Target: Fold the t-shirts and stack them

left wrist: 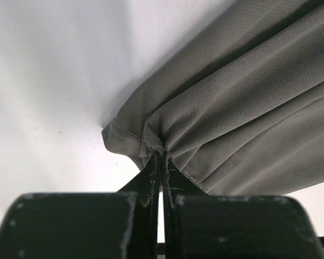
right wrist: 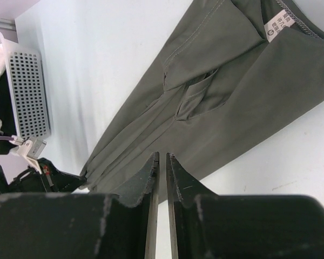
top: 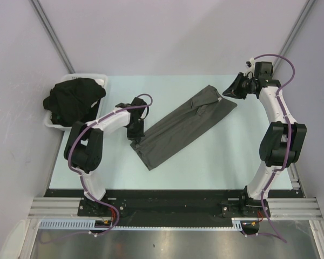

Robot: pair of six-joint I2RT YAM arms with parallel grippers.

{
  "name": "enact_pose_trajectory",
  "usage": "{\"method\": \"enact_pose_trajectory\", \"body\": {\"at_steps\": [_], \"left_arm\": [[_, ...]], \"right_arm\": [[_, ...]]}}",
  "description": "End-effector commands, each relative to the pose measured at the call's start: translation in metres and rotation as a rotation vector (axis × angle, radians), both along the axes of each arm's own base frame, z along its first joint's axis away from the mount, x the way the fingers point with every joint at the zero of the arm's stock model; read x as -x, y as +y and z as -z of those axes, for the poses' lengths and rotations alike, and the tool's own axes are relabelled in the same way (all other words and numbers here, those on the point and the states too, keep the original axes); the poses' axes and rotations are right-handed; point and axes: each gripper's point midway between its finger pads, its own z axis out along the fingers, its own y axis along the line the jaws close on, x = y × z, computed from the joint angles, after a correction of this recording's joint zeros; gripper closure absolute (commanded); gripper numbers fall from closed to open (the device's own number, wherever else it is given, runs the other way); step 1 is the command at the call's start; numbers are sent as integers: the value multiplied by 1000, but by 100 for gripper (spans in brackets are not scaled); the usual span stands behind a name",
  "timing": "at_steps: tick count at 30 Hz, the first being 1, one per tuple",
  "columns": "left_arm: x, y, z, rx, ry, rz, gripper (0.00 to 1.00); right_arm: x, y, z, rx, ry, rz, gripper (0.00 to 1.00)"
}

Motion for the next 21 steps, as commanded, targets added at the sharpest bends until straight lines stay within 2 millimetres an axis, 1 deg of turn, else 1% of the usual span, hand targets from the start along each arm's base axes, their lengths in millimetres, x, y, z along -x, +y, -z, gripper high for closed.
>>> {"method": "enact_pose_trajectory", "body": {"at_steps": [1,7,13,19,21], "left_arm": [[-4,2,-27,17,-60,12,100],[3,-2,-26,37,-43,28,100],[8,-10,-23,43,-25,59,100],[13,-20,-20,43,-16,90,100],[17,-26,-18,61,-1,104,100]], "right_arm": [[-8,3,-7,-17,-26,-16,86],[-10,7,2,-11,1,-23,86],[-11,11,10,-8,25,-33,86],[-11,14,17,-4,52,-42,87],[-11,15,20,-3,59,-44,87]]}}
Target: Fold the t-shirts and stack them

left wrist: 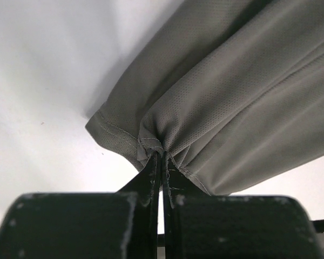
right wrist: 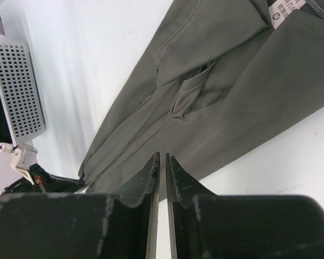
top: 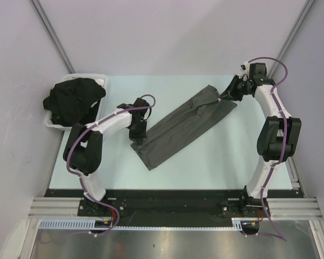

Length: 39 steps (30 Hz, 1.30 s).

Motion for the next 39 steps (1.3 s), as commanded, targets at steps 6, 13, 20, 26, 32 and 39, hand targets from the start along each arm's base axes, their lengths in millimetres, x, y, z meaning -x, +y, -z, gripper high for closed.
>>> {"method": "enact_pose_trajectory", "body": {"at_steps": [6,13,20,26,32,39], "left_arm": [[17,-17,3,22,41,73,98],[27,-15,12,1,73,92,91],[23,-6,12,-50,54,80,63],[10,-8,-3,-59,8,83,49],[1,-8,-18,-53,-42,78,49],[-9,1,-17,-73,-66,55,47]], "right_arm": [[-4,4,-5,5,-11,-27,87],[-3,4,-3,3,-2,-31,86],[7,8,3,2,34,-45,86],[16,11,2,15,39,-49,85],[33,27,0,19,59,-76,86],[85,93,18,44,141,-225,85]]}}
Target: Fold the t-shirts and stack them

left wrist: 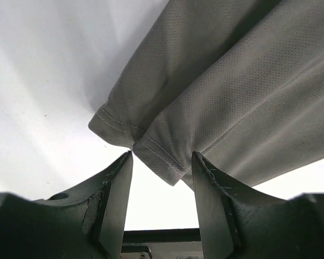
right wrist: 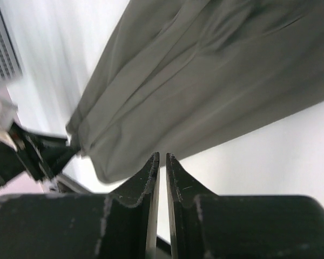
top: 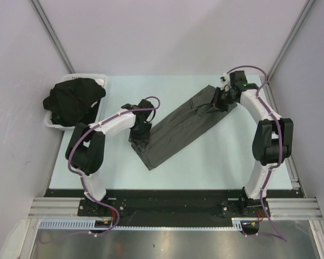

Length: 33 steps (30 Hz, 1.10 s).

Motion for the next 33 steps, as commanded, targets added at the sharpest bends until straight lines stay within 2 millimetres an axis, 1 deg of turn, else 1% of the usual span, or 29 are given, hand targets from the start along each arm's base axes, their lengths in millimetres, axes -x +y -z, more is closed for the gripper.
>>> {"method": "enact_pose_trajectory", "body": {"at_steps": [1,2,4,5,8,11,16,21,23,26,28,29,30,31,32,33], "left_arm": [[-19,6,-16,-6,-80,-4,45],[-18,9,-14,-12,-78,-6,44],[-23,15,-11,-13,-87,-19,41],[-23,21,-6,-18,-78,-28,41],[-30,31,2,-24,-75,-45,40],[-35,36,9,-18,-70,-54,40],[-42,40,27,-23,-47,-60,43],[-46,34,36,0,-31,-55,44],[-47,33,38,2,-28,-56,46],[-48,33,38,3,-26,-56,54],[-45,33,40,2,-17,-58,64],[-44,33,40,2,-14,-60,71],[-43,34,41,2,-11,-63,86],[-40,35,43,-1,-1,-67,94],[-38,35,43,-1,4,-67,100],[-37,35,41,-1,-1,-70,100]], "right_arm": [[40,39,-6,14,16,-101,86],[45,48,-7,20,11,-121,86],[51,54,-7,22,14,-131,85],[54,58,-7,19,17,-138,85],[55,57,-8,20,12,-140,85],[57,56,-11,22,7,-143,85],[61,55,-15,24,6,-149,85],[62,48,-19,38,8,-137,84],[61,45,-19,39,10,-129,84],[60,42,-19,41,12,-123,85],[59,41,-18,40,12,-124,85],[58,41,-18,40,12,-122,85],[58,41,-18,38,15,-125,85],[58,41,-18,38,14,-124,85],[57,41,-18,38,12,-124,85],[57,41,-18,39,14,-125,85]]}}
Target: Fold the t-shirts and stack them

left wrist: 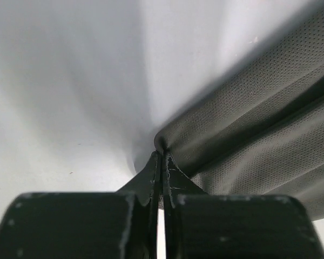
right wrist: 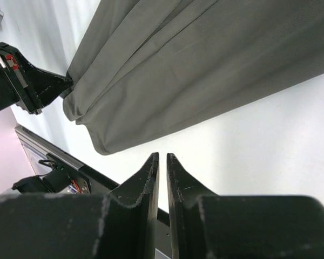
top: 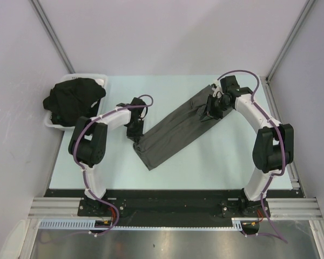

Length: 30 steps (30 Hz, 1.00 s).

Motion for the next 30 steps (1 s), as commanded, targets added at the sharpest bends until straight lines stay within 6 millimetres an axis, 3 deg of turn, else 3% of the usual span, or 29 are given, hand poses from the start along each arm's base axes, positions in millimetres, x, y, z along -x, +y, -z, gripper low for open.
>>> {"method": "enact_pose_trajectory", "body": {"at_steps": [1,4,7,17,21,30], "left_arm": [[6,10,9,-36,18,-12,100],[15,15,8,-45,30,-12,100],[26,21,4,-63,50,-10,100],[64,34,-9,-81,91,-36,100],[79,31,-10,-68,112,-41,100],[95,14,-14,-42,124,-34,100]], "right_arm": [[-4,-2,-17,1,-53,-7,85],[-10,-9,-15,15,-63,6,85],[-22,-32,-13,47,-74,63,85],[-71,-125,-16,195,-129,281,85],[-82,-131,-6,218,-112,302,85],[-94,-135,42,240,-56,319,83]]}}
